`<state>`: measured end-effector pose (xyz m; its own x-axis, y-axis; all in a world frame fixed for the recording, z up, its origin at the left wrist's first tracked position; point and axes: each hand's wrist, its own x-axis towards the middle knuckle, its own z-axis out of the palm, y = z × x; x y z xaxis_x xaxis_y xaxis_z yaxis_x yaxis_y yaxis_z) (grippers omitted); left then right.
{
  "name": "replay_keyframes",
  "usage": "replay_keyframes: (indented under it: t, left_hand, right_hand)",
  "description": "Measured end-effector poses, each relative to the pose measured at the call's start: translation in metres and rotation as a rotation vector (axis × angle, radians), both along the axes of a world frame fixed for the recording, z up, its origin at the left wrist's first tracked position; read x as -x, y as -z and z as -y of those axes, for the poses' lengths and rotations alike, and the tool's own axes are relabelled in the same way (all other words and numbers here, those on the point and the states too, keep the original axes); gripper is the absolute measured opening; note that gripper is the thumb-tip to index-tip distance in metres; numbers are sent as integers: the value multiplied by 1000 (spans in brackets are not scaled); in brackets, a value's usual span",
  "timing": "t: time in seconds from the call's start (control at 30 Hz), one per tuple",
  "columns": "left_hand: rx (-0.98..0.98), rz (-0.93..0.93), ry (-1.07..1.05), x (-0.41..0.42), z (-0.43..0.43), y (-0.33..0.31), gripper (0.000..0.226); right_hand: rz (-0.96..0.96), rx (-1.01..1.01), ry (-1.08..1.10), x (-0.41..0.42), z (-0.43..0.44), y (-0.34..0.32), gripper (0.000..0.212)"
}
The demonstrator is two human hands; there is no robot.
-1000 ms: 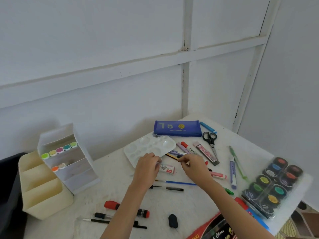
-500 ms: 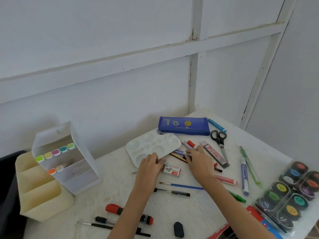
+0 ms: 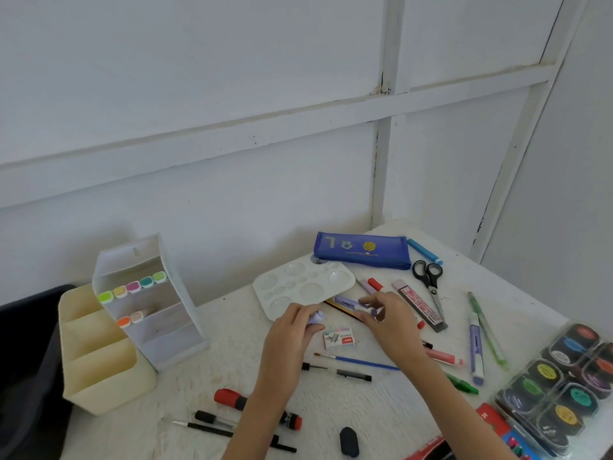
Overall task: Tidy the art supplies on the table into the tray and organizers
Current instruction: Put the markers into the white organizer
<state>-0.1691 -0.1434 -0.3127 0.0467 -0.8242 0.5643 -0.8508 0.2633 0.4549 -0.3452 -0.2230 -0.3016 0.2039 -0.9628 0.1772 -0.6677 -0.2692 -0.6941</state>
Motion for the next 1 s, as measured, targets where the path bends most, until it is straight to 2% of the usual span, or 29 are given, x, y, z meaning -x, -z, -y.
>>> replay_keyframes:
  t: [0.17,0.3,0.37,0.5,0.7,1.0]
  left_hand:
    - [-14,-546,-93,13,-17,-28,25]
    - [-36,-862,-139,16,-32,-40,25]
    - [-40,-858,-169,14,-42,-44,28]
    - [33,-710,-256,3,-59,-45,35]
    - [99,-635,-337,-27,-93,-53,17]
    - [286,-675,-386,-70,-145,-91,20]
  right_hand:
    - [308,110,103,-8,-32,-27,18]
    - [536,72,39,-19,-58,-44,21]
    - [583,48,-10,-26,-66,-46,20]
    - [637,-7,-101,-43,-81,-50,17]
    - [619,-53,-227,-76,-101,-57,14]
    - [734,-60,-352,-124,-121,-84,17]
